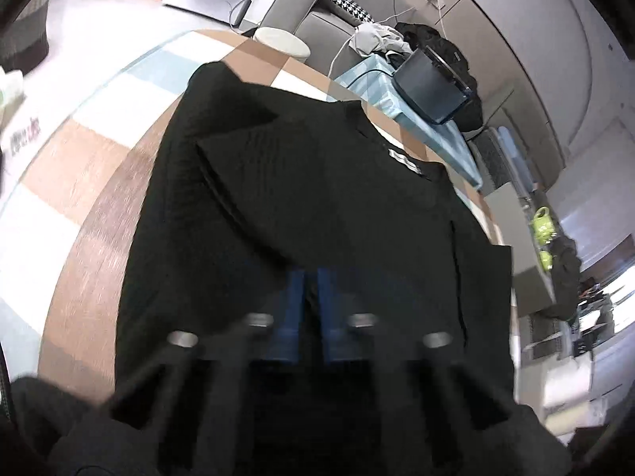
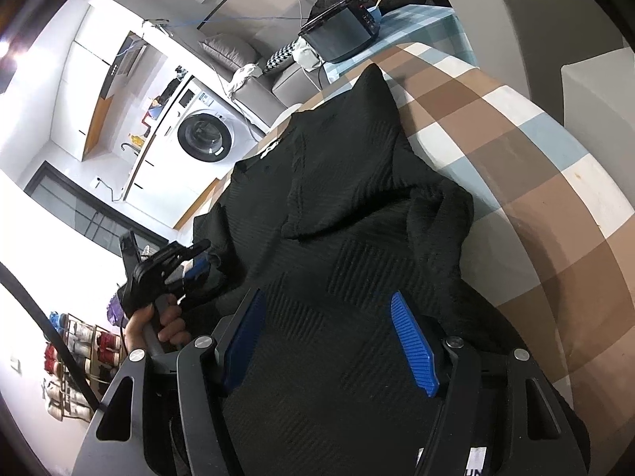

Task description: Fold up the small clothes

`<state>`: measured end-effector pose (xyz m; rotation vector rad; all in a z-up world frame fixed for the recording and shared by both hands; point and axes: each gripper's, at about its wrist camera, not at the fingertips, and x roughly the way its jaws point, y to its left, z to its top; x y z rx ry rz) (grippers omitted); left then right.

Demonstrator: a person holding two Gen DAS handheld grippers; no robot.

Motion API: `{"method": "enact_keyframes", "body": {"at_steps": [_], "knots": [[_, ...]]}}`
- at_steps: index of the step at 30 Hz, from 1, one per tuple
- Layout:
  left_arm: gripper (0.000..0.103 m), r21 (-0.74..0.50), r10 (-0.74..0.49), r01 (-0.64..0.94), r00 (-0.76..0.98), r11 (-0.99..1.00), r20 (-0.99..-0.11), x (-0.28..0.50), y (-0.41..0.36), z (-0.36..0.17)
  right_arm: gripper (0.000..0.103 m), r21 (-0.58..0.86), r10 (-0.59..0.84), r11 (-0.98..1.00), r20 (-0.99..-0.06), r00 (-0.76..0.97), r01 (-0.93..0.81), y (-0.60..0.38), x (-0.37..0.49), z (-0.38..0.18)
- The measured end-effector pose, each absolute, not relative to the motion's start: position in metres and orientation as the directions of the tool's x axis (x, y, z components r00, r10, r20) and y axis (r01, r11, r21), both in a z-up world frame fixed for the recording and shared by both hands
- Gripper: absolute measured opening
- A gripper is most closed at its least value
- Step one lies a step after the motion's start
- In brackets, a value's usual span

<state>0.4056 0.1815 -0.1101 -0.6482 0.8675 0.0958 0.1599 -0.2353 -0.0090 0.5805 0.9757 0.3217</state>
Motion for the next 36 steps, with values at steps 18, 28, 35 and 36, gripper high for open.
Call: {"method": "enact_keyframes", "body": {"at_steps": [18, 28, 35, 36], "knots": [[0.062, -0.355, -0.156, -0.095, 0.771, 0.93, -0.617, 0.353, 0.12, -0.016, 0.067, 0.544, 0.455, 0.839, -0.686, 0.568, -0.015, -0.245, 0.147, 0.009], [0.081, -0.231, 0.056, -0.25, 0.784, 0.94, -0.619, 0.165, 0.191, -0.008, 0.067, 0.398, 0.318, 0.917, -0.709, 0.63, -0.016, -0.29, 0.11, 0.021], [0.081, -0.241, 0.079, -0.343, 0.703, 0.908, -0.706, 0.084, 0.22, -0.05, 0.067, 0.416, 0.362, 0.909, -0.753, 0.549, -0.028, -0.298, 0.104, -0.014], [0.081, -0.247, 0.078, -0.359, 0.69, 0.9, -0.72, 0.079, 0.222, -0.057, 0.067, 0.428, 0.377, 0.903, -0.752, 0.541, -0.035, -0.296, 0.105, -0.018]]}}
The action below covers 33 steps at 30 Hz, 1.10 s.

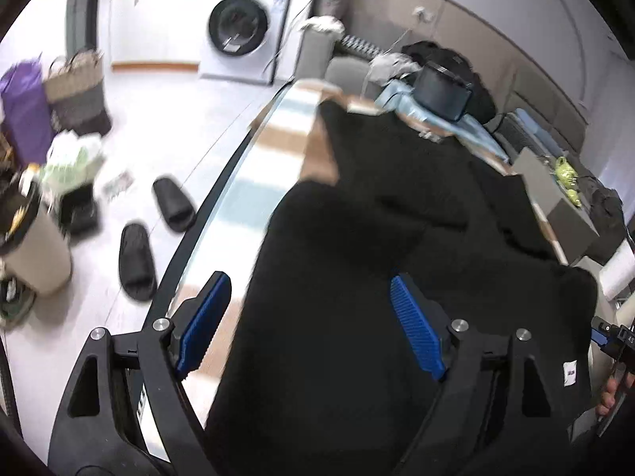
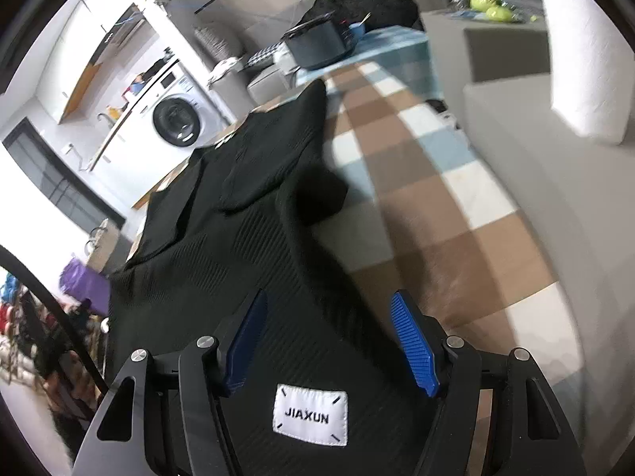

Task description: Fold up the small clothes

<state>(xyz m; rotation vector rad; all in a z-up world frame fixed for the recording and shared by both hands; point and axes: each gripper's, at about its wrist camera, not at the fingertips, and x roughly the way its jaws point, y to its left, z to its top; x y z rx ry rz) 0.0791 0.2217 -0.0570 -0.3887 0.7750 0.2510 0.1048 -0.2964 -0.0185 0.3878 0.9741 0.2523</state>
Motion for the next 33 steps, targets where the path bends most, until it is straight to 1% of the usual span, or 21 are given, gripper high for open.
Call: {"method": "enact_keyframes", "body": {"at_steps": [4, 7, 10, 12, 14, 15, 16, 17, 18, 22, 27, 29, 30, 31, 32, 33], "knots": [[0.081, -0.272, 0.06, -0.397, 0.651, 0.877, -0.757, 0.072, 0.23, -0.08, 0.067, 0.434, 0.387, 0.9, -0.75, 0.536, -0.043, -0.292, 0.108, -0.025], [0.081, -0.287, 0.038, -0.407, 0.63, 0.867, -0.776, 0.088, 0.23, -0.086, 0.066, 0.44, 0.401, 0.896, -0.739, 0.541, -0.062, -0.289, 0.115, -0.027], [0.081, -0.314, 0.004, -0.393, 0.629, 0.864, -0.778, 0.104, 0.229, -0.09, 0.064, 0.453, 0.414, 0.89, -0.74, 0.53, -0.062, -0.287, 0.125, -0.031], [0.081, -0.293, 0.012, -0.398, 0.609, 0.869, -0.793, 0.117, 0.228, -0.093, 0.063, 0.466, 0.423, 0.883, -0.734, 0.531, -0.06, -0.287, 0.133, -0.033], [0.077, -0.281, 0.014, -0.403, 0.592, 0.871, -0.806, 0.137, 0.225, -0.094, 0.056, 0.474, 0.429, 0.879, -0.737, 0.522, -0.053, -0.286, 0.143, -0.036], [0.072, -0.284, 0.011, -0.409, 0.587, 0.867, -0.81, 0.14, 0.225, -0.097, 0.055, 0.475, 0.433, 0.878, -0.739, 0.515, -0.057, -0.283, 0.147, -0.037], [0.07, -0.28, 0.018, -0.412, 0.588, 0.867, -0.809, 0.141, 0.224, -0.098, 0.049, 0.47, 0.432, 0.88, -0.744, 0.51, -0.06, -0.281, 0.15, -0.039], [0.066, -0.277, 0.023, -0.408, 0.595, 0.87, -0.804, 0.144, 0.221, -0.096, 0.046, 0.465, 0.43, 0.883, -0.75, 0.502, -0.063, -0.279, 0.152, -0.04], [0.06, -0.277, 0.017, -0.398, 0.597, 0.875, -0.802, 0.143, 0.22, -0.095, 0.046, 0.458, 0.429, 0.886, -0.758, 0.492, -0.068, -0.277, 0.154, -0.041], [0.06, -0.278, 0.005, -0.388, 0.59, 0.879, -0.807, 0.149, 0.22, -0.096, 0.046, 0.444, 0.422, 0.893, -0.769, 0.48, -0.075, -0.28, 0.151, -0.041], [0.058, -0.257, 0.006, -0.364, 0.587, 0.895, -0.81, 0.138, 0.218, -0.096, 0.046, 0.423, 0.417, 0.9, -0.773, 0.478, -0.1, -0.286, 0.139, -0.038], [0.037, -0.252, 0.015, -0.369, 0.589, 0.895, -0.808, 0.136, 0.217, -0.095, 0.046, 0.412, 0.413, 0.904, -0.777, 0.475, -0.111, -0.285, 0.139, -0.04], [0.016, -0.255, 0.01, -0.367, 0.587, 0.895, -0.809, 0.137, 0.216, -0.096, 0.045, 0.404, 0.407, 0.908, -0.78, 0.475, -0.114, -0.284, 0.141, -0.041], [0.007, -0.265, 0.003, -0.364, 0.595, 0.893, -0.803, 0.137, 0.216, -0.095, 0.035, 0.402, 0.408, 0.908, -0.78, 0.475, -0.118, -0.283, 0.142, -0.042], [0.007, -0.283, 0.0, -0.359, 0.619, 0.889, -0.785, 0.134, 0.216, -0.092, 0.02, 0.401, 0.411, 0.907, -0.777, 0.476, -0.129, -0.281, 0.144, -0.042], [0.006, -0.292, 0.005, -0.356, 0.642, 0.888, -0.767, 0.131, 0.215, -0.087, 0.015, 0.4, 0.415, 0.906, -0.769, 0.487, -0.14, -0.279, 0.145, -0.04]]}}
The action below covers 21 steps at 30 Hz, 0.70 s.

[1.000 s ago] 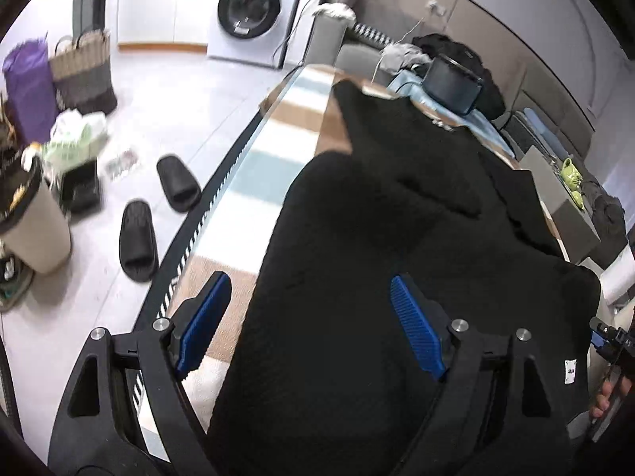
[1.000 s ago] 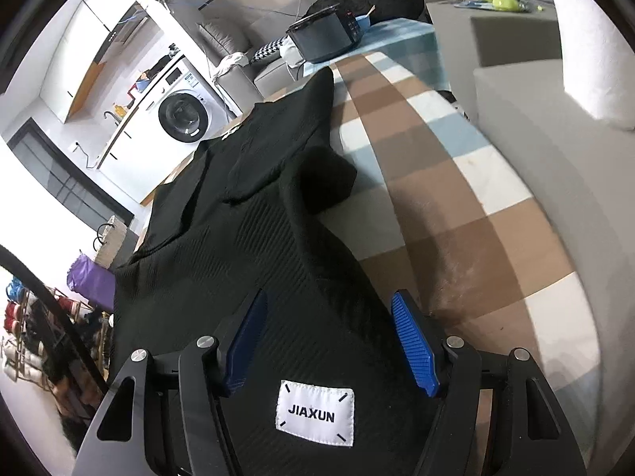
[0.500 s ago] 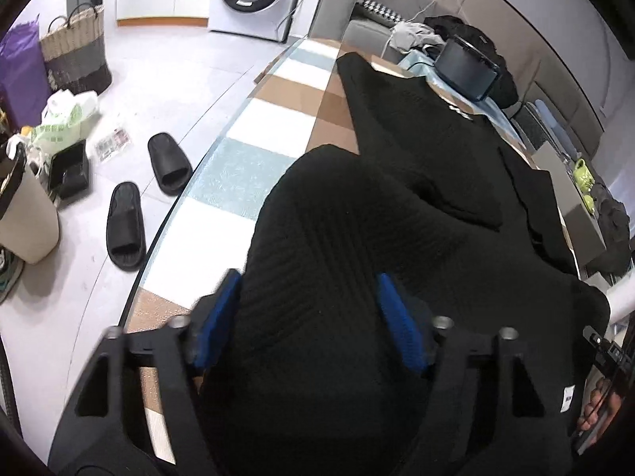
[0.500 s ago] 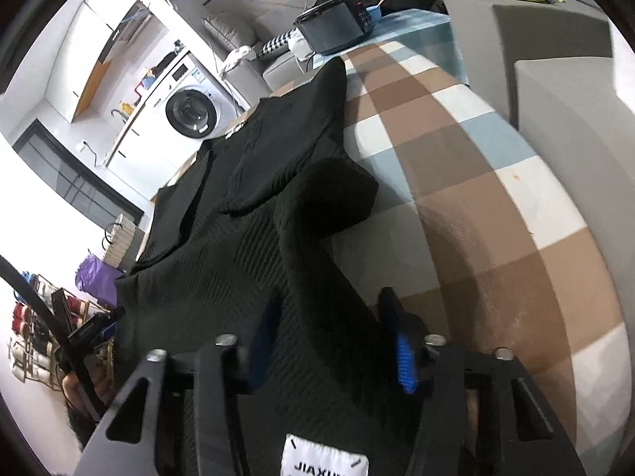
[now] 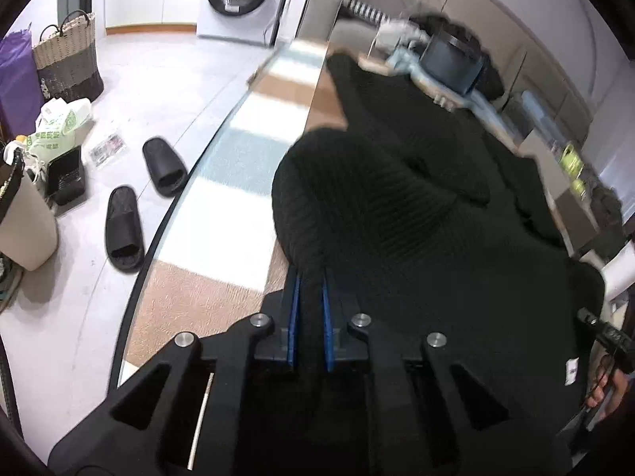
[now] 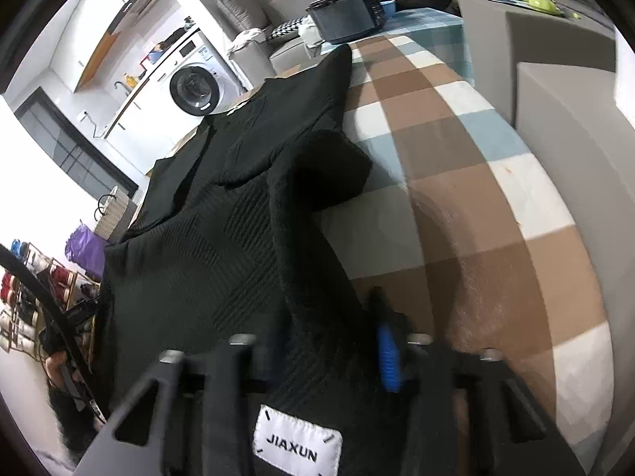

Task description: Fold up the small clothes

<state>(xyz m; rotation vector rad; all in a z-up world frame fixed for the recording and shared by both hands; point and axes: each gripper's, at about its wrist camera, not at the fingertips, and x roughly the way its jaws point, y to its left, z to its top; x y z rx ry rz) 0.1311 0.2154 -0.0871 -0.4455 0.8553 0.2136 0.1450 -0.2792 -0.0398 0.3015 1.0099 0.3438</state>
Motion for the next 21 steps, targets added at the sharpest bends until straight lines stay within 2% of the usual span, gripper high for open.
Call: {"method": "enact_keyframes", "body": {"at_steps": [2, 7, 11, 15, 21], "knots": [[0.006, -0.317, 0.003, -0.334, 0.693, 0.888, -0.721, 0.121, 0.214, -0.075, 0.007, 0.404, 0.422, 0.901, -0.736, 0.529, -0.158, -0.28, 0.144, -0.031], [0.004, -0.377, -0.003, -0.245, 0.836, 0.893, -0.549, 0.09, 0.209, -0.035, 0.006, 0.494, 0.468, 0.85, -0.552, 0.69, -0.181, -0.301, 0.13, 0.0], [0.003, -0.432, -0.006, -0.235, 0.873, 0.871, -0.488, 0.077, 0.213, -0.024, 0.006, 0.596, 0.546, 0.764, -0.397, 0.738, -0.245, -0.318, 0.125, 0.008], [0.0, -0.445, 0.011, -0.245, 0.885, 0.861, -0.465, 0.055, 0.217, -0.022, 0.005, 0.6, 0.541, 0.758, -0.359, 0.761, -0.256, -0.326, 0.11, 0.012], [0.0, -0.435, 0.073, -0.276, 0.901, 0.857, -0.428, 0.007, 0.219, -0.017, 0.005, 0.629, 0.604, 0.709, -0.308, 0.735, -0.319, -0.341, 0.078, 0.012]]}}
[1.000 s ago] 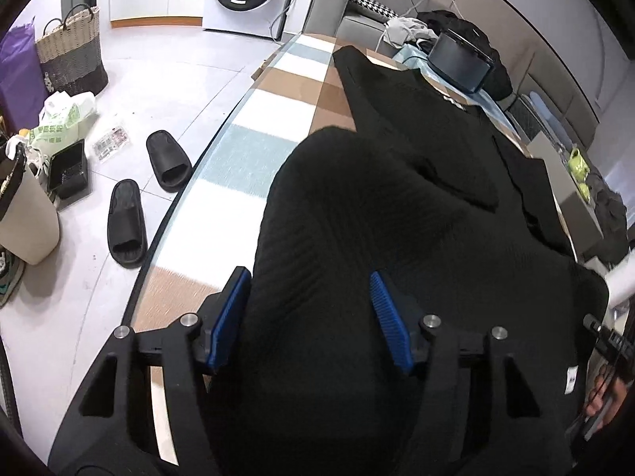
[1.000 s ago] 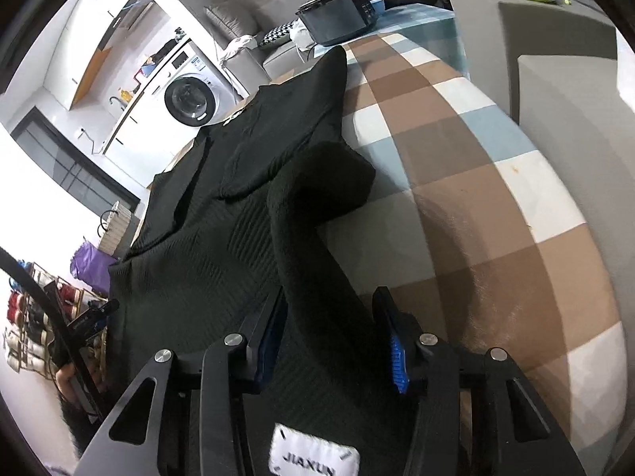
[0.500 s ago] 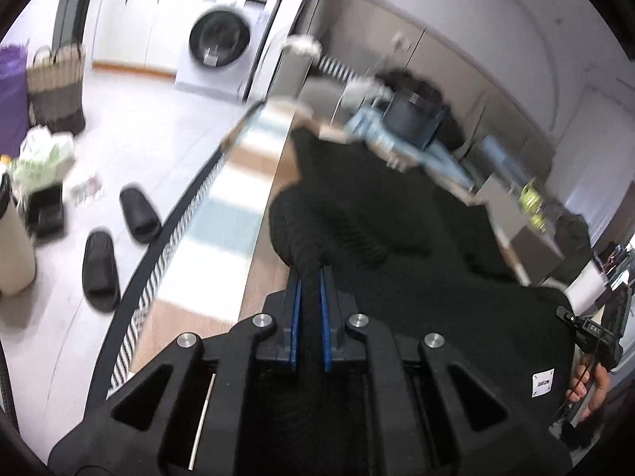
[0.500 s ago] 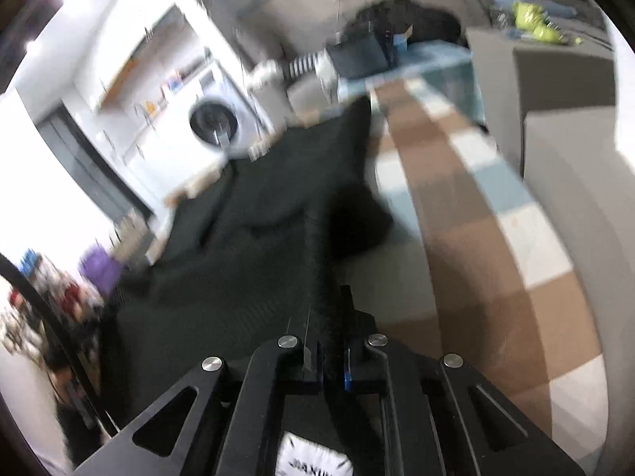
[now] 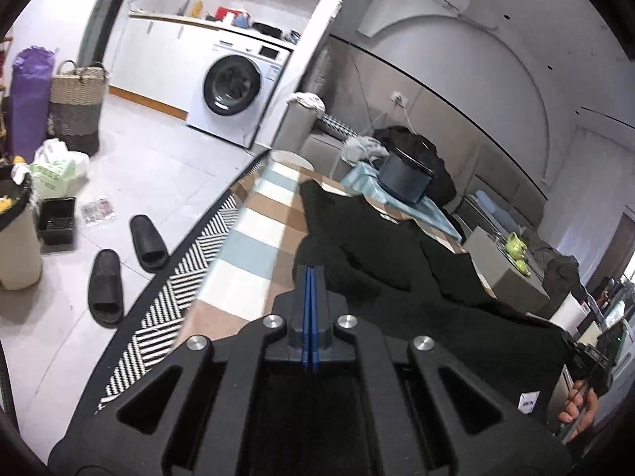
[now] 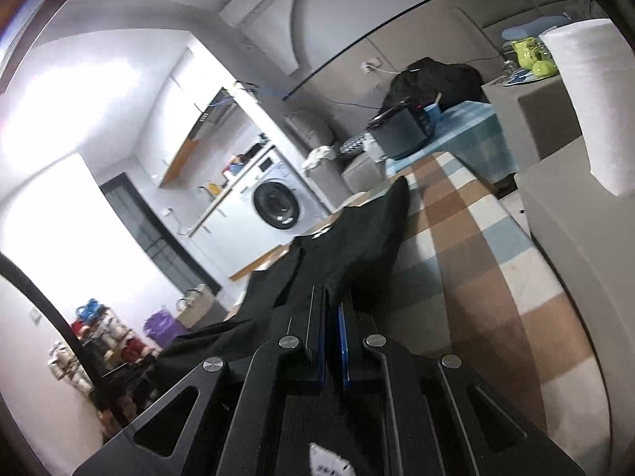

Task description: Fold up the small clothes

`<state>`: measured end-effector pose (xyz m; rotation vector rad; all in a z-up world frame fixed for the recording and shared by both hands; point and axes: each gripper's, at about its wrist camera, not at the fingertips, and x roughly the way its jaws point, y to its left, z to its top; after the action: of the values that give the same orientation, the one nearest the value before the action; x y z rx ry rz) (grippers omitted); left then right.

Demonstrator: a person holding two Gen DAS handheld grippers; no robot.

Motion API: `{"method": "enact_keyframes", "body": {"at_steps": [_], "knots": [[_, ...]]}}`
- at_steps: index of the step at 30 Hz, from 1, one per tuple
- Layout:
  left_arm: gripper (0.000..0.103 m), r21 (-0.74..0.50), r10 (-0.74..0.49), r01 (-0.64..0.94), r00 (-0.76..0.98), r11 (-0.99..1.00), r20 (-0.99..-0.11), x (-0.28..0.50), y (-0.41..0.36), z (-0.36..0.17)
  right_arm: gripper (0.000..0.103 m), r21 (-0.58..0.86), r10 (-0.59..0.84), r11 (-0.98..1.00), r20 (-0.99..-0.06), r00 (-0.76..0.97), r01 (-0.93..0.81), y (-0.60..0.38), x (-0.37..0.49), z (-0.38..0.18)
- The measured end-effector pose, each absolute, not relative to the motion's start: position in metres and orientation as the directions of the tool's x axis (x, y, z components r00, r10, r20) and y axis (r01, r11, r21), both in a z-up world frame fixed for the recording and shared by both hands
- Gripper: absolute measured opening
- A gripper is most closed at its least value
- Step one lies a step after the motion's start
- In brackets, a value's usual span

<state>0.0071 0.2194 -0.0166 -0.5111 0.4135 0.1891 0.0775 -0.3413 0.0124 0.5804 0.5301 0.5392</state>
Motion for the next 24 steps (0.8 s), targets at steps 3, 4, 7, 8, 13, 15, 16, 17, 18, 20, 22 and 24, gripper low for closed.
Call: {"method": "enact_keyframes", "body": {"at_steps": [3, 4, 7, 8, 13, 15, 16, 17, 18, 20, 22, 24], "knots": [[0.0, -0.438, 0.077, -0.29, 0.894, 0.851, -0.442, 0.001, 0.224, -0.019, 0.004, 0.622, 0.59, 0.718, -0.306, 0.747, -0.311, -0.346, 0.068, 0.014], [0.0, -0.438, 0.069, -0.294, 0.885, 0.849, -0.46, 0.003, 0.225, -0.022, 0.004, 0.621, 0.586, 0.723, -0.318, 0.745, -0.303, -0.346, 0.069, 0.014], [0.008, -0.454, 0.017, -0.293, 0.854, 0.841, -0.52, 0.018, 0.227, -0.034, 0.004, 0.624, 0.591, 0.73, -0.373, 0.715, -0.277, -0.342, 0.078, 0.01], [0.017, -0.454, -0.014, -0.287, 0.834, 0.843, -0.552, 0.025, 0.226, -0.038, 0.01, 0.622, 0.584, 0.739, -0.404, 0.704, -0.257, -0.339, 0.082, 0.008], [0.068, -0.444, -0.061, -0.276, 0.791, 0.853, -0.609, 0.057, 0.22, -0.051, 0.063, 0.623, 0.568, 0.753, -0.456, 0.686, -0.209, -0.339, 0.086, 0.0], [0.068, -0.415, -0.057, -0.289, 0.759, 0.863, -0.648, 0.075, 0.217, -0.059, 0.064, 0.584, 0.516, 0.795, -0.509, 0.688, -0.164, -0.341, 0.087, -0.003], [0.068, -0.407, -0.059, -0.295, 0.745, 0.865, -0.664, 0.085, 0.216, -0.064, 0.067, 0.566, 0.493, 0.812, -0.533, 0.688, -0.144, -0.342, 0.088, -0.004], [0.068, -0.402, -0.068, -0.295, 0.729, 0.867, -0.681, 0.093, 0.216, -0.069, 0.067, 0.557, 0.483, 0.82, -0.548, 0.683, -0.133, -0.343, 0.089, -0.007], [0.068, -0.393, -0.073, -0.303, 0.705, 0.868, -0.705, 0.102, 0.216, -0.074, 0.068, 0.549, 0.477, 0.827, -0.565, 0.673, -0.125, -0.344, 0.09, -0.01], [0.068, -0.387, -0.087, -0.319, 0.665, 0.865, -0.741, 0.117, 0.216, -0.084, 0.069, 0.524, 0.46, 0.845, -0.607, 0.648, -0.108, -0.343, 0.094, -0.017], [0.068, -0.394, -0.097, -0.332, 0.647, 0.857, -0.756, 0.129, 0.218, -0.093, 0.069, 0.561, 0.515, 0.817, -0.601, 0.611, -0.136, -0.34, 0.098, -0.023], [0.059, -0.407, -0.098, -0.329, 0.663, 0.852, -0.742, 0.133, 0.219, -0.095, 0.069, 0.588, 0.568, 0.789, -0.588, 0.576, -0.178, -0.333, 0.1, -0.026]]}}
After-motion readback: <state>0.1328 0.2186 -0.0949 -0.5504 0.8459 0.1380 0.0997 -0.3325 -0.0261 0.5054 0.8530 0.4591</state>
